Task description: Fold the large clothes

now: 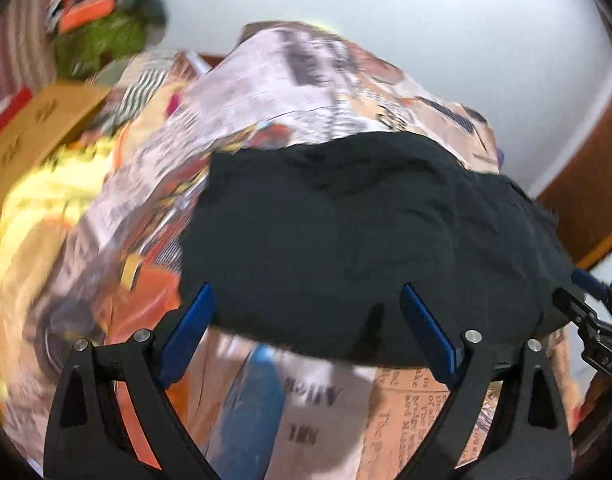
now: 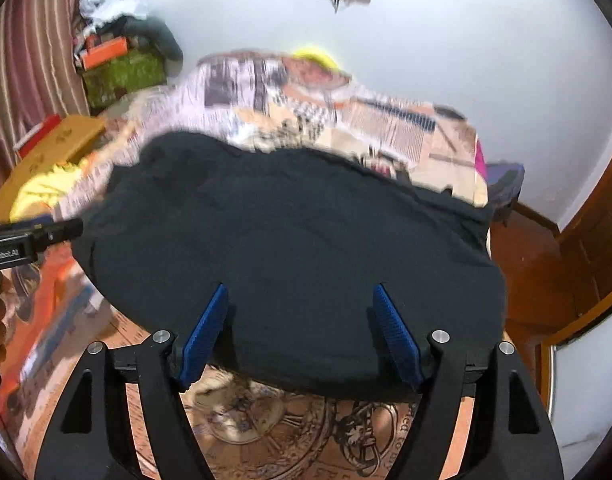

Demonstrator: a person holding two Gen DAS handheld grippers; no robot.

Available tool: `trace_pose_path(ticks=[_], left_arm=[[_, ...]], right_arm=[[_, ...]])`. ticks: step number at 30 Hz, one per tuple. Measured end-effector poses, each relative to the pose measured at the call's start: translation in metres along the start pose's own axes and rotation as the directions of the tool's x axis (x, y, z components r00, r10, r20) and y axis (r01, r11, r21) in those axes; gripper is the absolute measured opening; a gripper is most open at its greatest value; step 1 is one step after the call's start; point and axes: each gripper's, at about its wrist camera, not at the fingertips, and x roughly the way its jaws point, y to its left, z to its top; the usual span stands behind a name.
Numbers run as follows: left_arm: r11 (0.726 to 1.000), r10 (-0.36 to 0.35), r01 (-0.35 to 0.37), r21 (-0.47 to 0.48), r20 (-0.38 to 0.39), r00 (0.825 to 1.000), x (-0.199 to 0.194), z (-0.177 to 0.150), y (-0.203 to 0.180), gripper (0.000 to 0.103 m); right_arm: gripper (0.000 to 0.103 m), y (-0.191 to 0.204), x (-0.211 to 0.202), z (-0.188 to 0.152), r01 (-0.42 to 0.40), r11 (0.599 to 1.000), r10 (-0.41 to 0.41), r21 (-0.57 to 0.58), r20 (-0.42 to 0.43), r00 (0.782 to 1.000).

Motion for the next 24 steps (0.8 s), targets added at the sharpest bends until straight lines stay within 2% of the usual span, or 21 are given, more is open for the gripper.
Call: trace_pose_path(ticks=[3, 5, 8, 10, 13, 14, 16, 21, 23, 24], left_arm=[[0.992, -0.018, 0.015, -0.122, -0.024, 1.0, 0.004, -0.006, 0.03, 0.094], [0.977, -0.081, 0.069, -0.204, -0.052, 0.995, 0.011, -0.012, 0.046, 0.093], [0.917, -0.233, 0.201, -0.346, -0.052, 0.971, 0.021, -0.021, 0.065, 0.092], [0.86, -0.32, 0.273, -0.432, -0.037, 0.947, 0.03, -0.028, 0.074, 0.092], [0.792, -0.395, 0.319, -0.521, -0.038, 0.918, 0.048, -0.035, 0.081, 0.092], [0.776, -0.41, 0.325, -0.54, -0.04, 0.911, 0.057, -0.037, 0.082, 0.092], [0.759, -0.435, 0.345, -0.552, -0.035, 0.9, 0.069, -0.036, 0.081, 0.092], [0.717, -0.472, 0.386, -0.581, 0.004, 0.881, 0.094, -0.03, 0.082, 0.092], [0.714, -0.476, 0.394, -0.579, 0.01, 0.879, 0.102, -0.025, 0.082, 0.092], [0.721, -0.471, 0.394, -0.57, 0.013, 0.882, 0.104, -0.022, 0.081, 0.092]], right_arm=[[0.072, 0.006, -0.007, 0.008, -0.017, 1.0, 0.017, 0.018, 0.038, 0.999], [0.072, 0.01, -0.005, 0.013, -0.02, 1.0, 0.019, 0.022, 0.049, 0.999], [0.072, 0.018, 0.009, 0.014, 0.003, 1.0, -0.003, 0.003, 0.031, 1.0], [0.072, 0.022, 0.018, 0.009, 0.018, 1.0, -0.018, -0.002, 0.009, 1.0], [0.072, 0.023, 0.042, 0.001, 0.008, 1.0, -0.006, 0.017, -0.082, 0.997], [0.072, 0.023, 0.047, -0.001, 0.011, 1.0, -0.009, 0.023, -0.102, 0.995], [0.073, 0.023, 0.047, -0.002, 0.015, 1.0, -0.014, 0.009, -0.085, 0.996], [0.076, 0.017, 0.047, -0.002, -0.012, 1.0, 0.014, 0.029, -0.089, 0.996], [0.076, 0.015, 0.047, -0.002, -0.018, 0.999, 0.022, 0.038, -0.089, 0.996], [0.077, 0.015, 0.048, -0.002, -0.021, 0.999, 0.025, 0.041, -0.089, 0.996]])
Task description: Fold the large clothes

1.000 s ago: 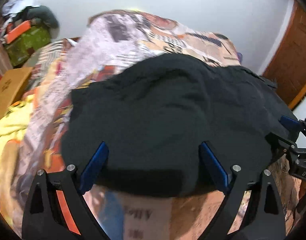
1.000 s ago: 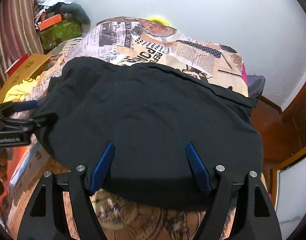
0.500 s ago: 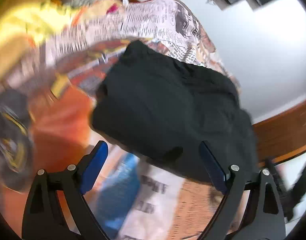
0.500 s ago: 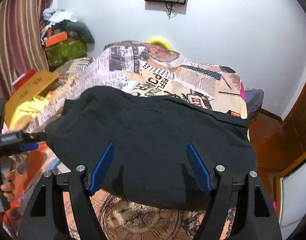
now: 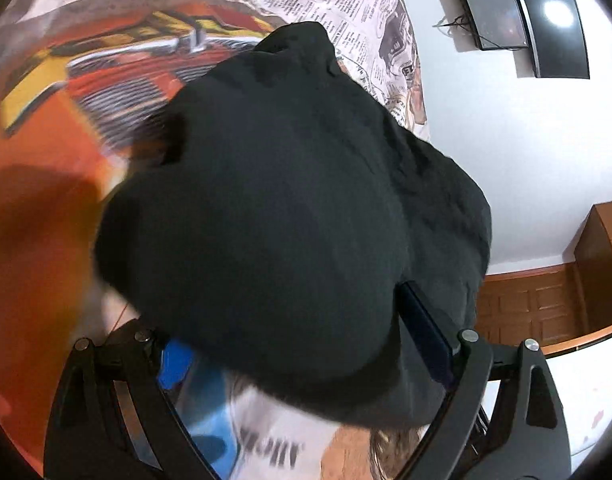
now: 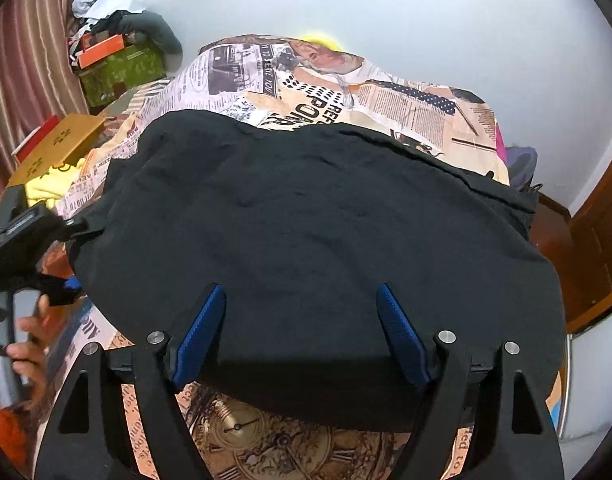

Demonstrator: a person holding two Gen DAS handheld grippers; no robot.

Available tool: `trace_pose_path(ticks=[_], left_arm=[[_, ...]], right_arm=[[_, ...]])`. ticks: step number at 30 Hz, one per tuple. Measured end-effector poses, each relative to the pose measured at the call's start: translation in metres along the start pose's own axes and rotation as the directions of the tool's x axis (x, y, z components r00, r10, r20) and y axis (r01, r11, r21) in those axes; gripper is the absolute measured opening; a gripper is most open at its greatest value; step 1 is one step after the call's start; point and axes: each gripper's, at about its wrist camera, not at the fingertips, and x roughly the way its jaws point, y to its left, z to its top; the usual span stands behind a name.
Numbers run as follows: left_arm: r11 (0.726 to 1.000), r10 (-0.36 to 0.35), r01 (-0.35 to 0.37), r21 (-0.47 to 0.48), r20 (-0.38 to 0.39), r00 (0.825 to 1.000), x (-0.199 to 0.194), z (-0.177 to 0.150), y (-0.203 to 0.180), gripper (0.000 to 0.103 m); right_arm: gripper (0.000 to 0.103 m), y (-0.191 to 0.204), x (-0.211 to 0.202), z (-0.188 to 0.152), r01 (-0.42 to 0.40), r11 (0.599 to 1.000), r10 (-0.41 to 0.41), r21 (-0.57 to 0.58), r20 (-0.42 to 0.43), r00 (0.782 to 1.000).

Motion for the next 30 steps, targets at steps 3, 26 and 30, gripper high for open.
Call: trace_pose_path(ticks=[3, 26, 30], left_arm=[[0.998, 0.047, -0.049, 0.037, 0.045, 0.998, 0.004, 0.005, -0.007, 0.082], [0.535, 0.203, -0.629, 0.564, 0.637, 0.744, -0.151, -0.076, -0.187, 0.038], [0.553, 0.216, -0.599, 0.579, 0.595, 0.774, -0.145, -0.082, -0.183, 0.037]], right_arm=[[0.077, 0.002, 0.001, 0.0, -0.006, 1.0, 0.006, -0.002, -0.008, 1.0], [0.081, 0.119, 0.009, -0.003, -0.294, 0.956, 0.293, 0.013, -0.145, 0.945], [0.081, 0.138, 0.026, -0.01, -0.332, 0.943, 0.32, -0.023, -0.212, 0.924]])
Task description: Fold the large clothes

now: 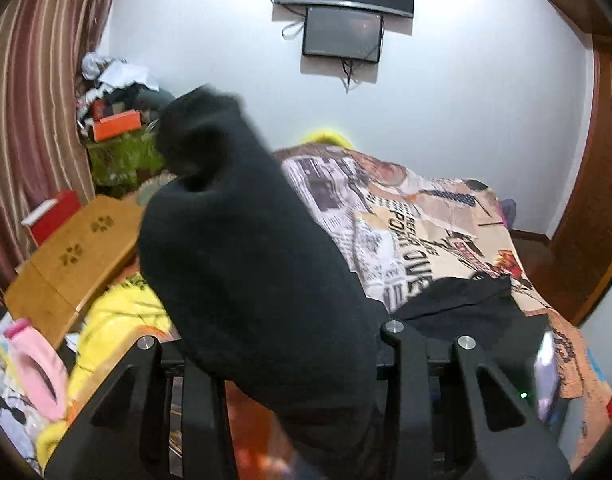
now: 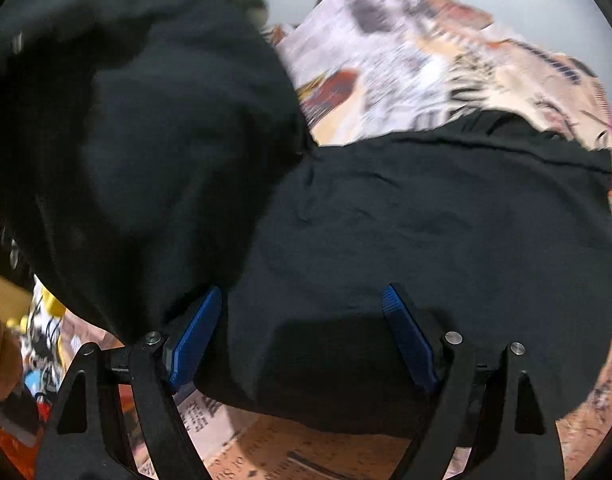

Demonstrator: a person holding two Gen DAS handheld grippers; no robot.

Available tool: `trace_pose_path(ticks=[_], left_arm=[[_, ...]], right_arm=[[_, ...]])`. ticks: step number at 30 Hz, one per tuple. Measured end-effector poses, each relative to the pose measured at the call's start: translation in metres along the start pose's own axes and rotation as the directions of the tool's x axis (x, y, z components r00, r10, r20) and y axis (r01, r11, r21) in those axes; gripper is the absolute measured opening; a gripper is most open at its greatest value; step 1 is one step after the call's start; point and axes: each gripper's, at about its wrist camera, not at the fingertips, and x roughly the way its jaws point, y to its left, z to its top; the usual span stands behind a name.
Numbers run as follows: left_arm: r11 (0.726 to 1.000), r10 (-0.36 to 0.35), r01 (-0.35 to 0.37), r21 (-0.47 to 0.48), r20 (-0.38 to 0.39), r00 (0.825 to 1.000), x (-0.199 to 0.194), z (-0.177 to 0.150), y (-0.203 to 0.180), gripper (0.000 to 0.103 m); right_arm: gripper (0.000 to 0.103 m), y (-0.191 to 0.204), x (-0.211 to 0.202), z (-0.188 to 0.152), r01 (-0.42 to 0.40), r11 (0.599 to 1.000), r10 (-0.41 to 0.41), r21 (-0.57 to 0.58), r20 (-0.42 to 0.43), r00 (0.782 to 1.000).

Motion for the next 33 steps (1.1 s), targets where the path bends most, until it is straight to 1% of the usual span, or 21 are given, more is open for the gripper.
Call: trace_pose_path(ticks=[3, 5, 6, 8, 11, 13, 15, 17, 18, 19, 20, 21, 22, 23, 24, 26, 27, 28, 29, 31, 33], left_arm=[[0.999, -0.036, 0.036, 0.011, -0.004, 0.999, -0.007, -0.002, -0.01, 0.037], [0.997, -0.075, 0.075, 0.028, -0.013, 0.997, -0.01, -0.001, -0.021, 0.037], [0.995, -0.093, 0.094, 0.041, -0.02, 0.995, -0.012, 0.0, -0.029, 0.037], [0.99, -0.124, 0.125, 0.07, -0.028, 0.992, -0.011, 0.0, -0.05, 0.037], [0.977, -0.165, 0.17, 0.125, -0.046, 0.985, -0.011, -0.005, -0.088, 0.037], [0.969, -0.185, 0.193, 0.153, -0.064, 0.981, -0.007, -0.011, -0.112, 0.037], [0.957, -0.21, 0.225, 0.183, -0.1, 0.973, -0.002, -0.022, -0.138, 0.037], [0.944, -0.239, 0.267, 0.196, -0.155, 0.959, 0.008, -0.034, -0.159, 0.037], [0.938, -0.254, 0.29, 0.192, -0.191, 0.948, 0.015, -0.041, -0.169, 0.037], [0.931, -0.271, 0.318, 0.178, -0.248, 0.93, 0.027, -0.048, -0.179, 0.037], [0.928, -0.28, 0.336, 0.164, -0.288, 0.916, 0.035, -0.053, -0.185, 0.037], [0.922, -0.296, 0.359, 0.144, -0.335, 0.894, 0.044, -0.06, -0.19, 0.037], [0.918, -0.31, 0.38, 0.118, -0.385, 0.869, 0.054, -0.068, -0.193, 0.039], [0.917, -0.313, 0.385, 0.108, -0.405, 0.859, 0.058, -0.072, -0.195, 0.04], [0.916, -0.31, 0.385, 0.113, -0.412, 0.857, 0.06, -0.075, -0.196, 0.041], [0.909, -0.299, 0.388, 0.152, -0.41, 0.862, 0.055, -0.076, -0.2, 0.045], [0.905, -0.298, 0.393, 0.165, -0.414, 0.86, 0.052, -0.075, -0.199, 0.047], [0.899, -0.301, 0.402, 0.175, -0.421, 0.856, 0.048, -0.073, -0.199, 0.053], [0.895, -0.303, 0.407, 0.18, -0.425, 0.853, 0.046, -0.075, -0.201, 0.057], [0.89, -0.295, 0.408, 0.205, -0.424, 0.856, 0.034, -0.072, -0.201, 0.061], [0.877, -0.306, 0.421, 0.231, -0.408, 0.861, 0.02, -0.074, -0.2, 0.061]], right_arm=[[0.078, -0.008, -0.016, -0.004, -0.001, 1.0, 0.001, 0.019, 0.003, 1.0], [0.078, -0.018, -0.036, -0.012, -0.003, 0.999, 0.002, 0.033, 0.046, 0.999], [0.078, -0.026, -0.049, -0.016, 0.009, 0.999, -0.012, 0.031, 0.076, 0.997], [0.078, -0.047, -0.07, -0.025, 0.072, 0.996, -0.077, 0.051, 0.113, 0.991], [0.078, -0.085, -0.1, -0.042, 0.18, 0.976, -0.197, 0.125, 0.138, 0.971], [0.079, -0.105, -0.113, -0.052, 0.208, 0.965, -0.232, 0.162, 0.142, 0.962], [0.079, -0.128, -0.126, -0.064, 0.222, 0.952, -0.255, 0.212, 0.143, 0.956], [0.078, -0.145, -0.134, -0.074, 0.221, 0.943, -0.262, 0.25, 0.145, 0.954], [0.079, -0.152, -0.138, -0.078, 0.219, 0.939, -0.264, 0.267, 0.146, 0.953], [0.079, -0.16, -0.141, -0.079, 0.218, 0.935, -0.266, 0.281, 0.147, 0.953], [0.079, -0.166, -0.143, -0.083, 0.216, 0.931, -0.268, 0.295, 0.149, 0.952], [0.079, -0.171, -0.145, -0.087, 0.213, 0.928, -0.268, 0.306, 0.151, 0.952], [0.079, -0.176, -0.146, -0.091, 0.209, 0.925, -0.267, 0.317, 0.152, 0.952], [0.079, -0.181, -0.148, -0.093, 0.205, 0.922, -0.266, 0.329, 0.153, 0.952], [0.079, -0.182, -0.15, -0.096, 0.2, 0.92, -0.263, 0.337, 0.154, 0.952], [0.079, -0.184, -0.154, -0.101, 0.186, 0.918, -0.254, 0.351, 0.159, 0.954], [0.079, -0.184, -0.157, -0.102, 0.181, 0.918, -0.251, 0.353, 0.163, 0.954], [0.079, -0.183, -0.16, -0.105, 0.178, 0.918, -0.25, 0.354, 0.168, 0.954], [0.078, -0.183, -0.163, -0.104, 0.176, 0.919, -0.25, 0.353, 0.175, 0.952], [0.078, -0.182, -0.168, -0.101, 0.169, 0.922, -0.246, 0.348, 0.19, 0.95], [0.078, -0.173, -0.179, -0.105, 0.157, 0.927, -0.238, 0.341, 0.211, 0.948]])
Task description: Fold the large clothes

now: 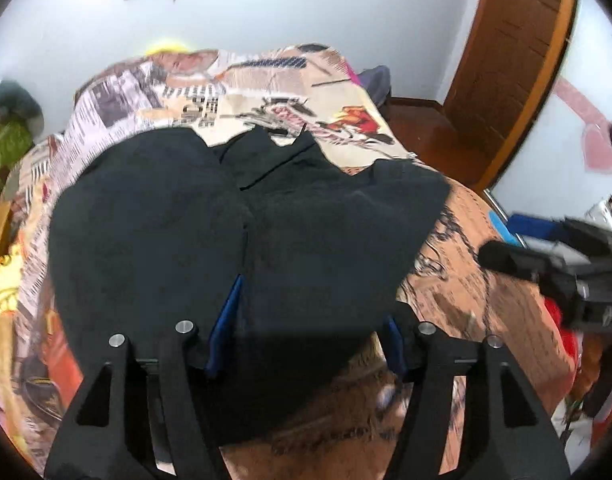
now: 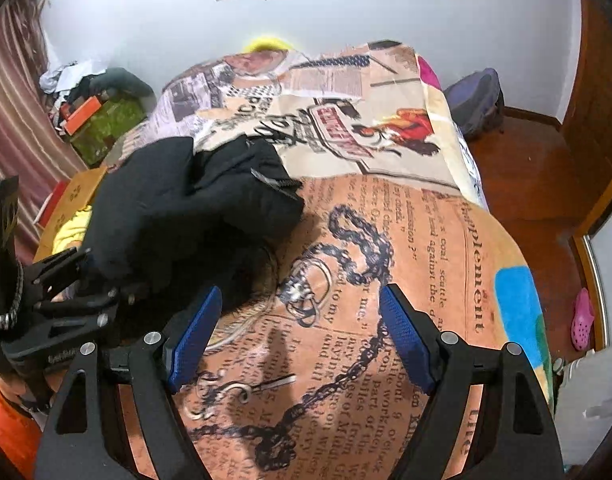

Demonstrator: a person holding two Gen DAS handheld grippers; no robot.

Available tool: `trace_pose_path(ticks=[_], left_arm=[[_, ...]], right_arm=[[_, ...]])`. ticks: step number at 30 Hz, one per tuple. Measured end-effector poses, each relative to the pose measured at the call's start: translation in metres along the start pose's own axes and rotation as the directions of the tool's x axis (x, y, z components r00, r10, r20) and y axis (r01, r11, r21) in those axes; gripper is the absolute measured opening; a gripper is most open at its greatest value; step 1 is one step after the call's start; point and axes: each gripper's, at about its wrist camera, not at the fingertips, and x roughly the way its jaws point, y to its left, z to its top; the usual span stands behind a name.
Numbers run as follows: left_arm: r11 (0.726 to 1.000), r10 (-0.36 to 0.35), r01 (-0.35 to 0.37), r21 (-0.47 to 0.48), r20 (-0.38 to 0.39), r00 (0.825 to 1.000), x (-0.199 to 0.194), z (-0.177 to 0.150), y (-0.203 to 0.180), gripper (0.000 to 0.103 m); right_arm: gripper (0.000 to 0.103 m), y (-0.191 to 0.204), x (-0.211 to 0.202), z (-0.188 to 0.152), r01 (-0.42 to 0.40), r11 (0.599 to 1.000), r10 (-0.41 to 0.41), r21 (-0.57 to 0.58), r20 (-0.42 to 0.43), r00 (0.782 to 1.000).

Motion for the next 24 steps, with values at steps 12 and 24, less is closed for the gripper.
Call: trace_pose_path(ticks=[12, 24], left_arm=[[0.997, 0.067, -0.061, -0.051, 0.129, 0.989, -0.079, -0.019, 0.051, 0.065], [0.966, 0.122, -0.112, -0.234, 0.029, 0.992, -0.024, -0.046, 0.11, 0.07]], right_arm=[[0.079, 0.073, -0.013, 0.019, -0.1, 0.987, 0.111, -0.129, 0.082, 0.99], [0.079, 0.08, 0.047, 0.022, 0.058, 0.984, -0.06, -0.169, -0.003, 0.998]])
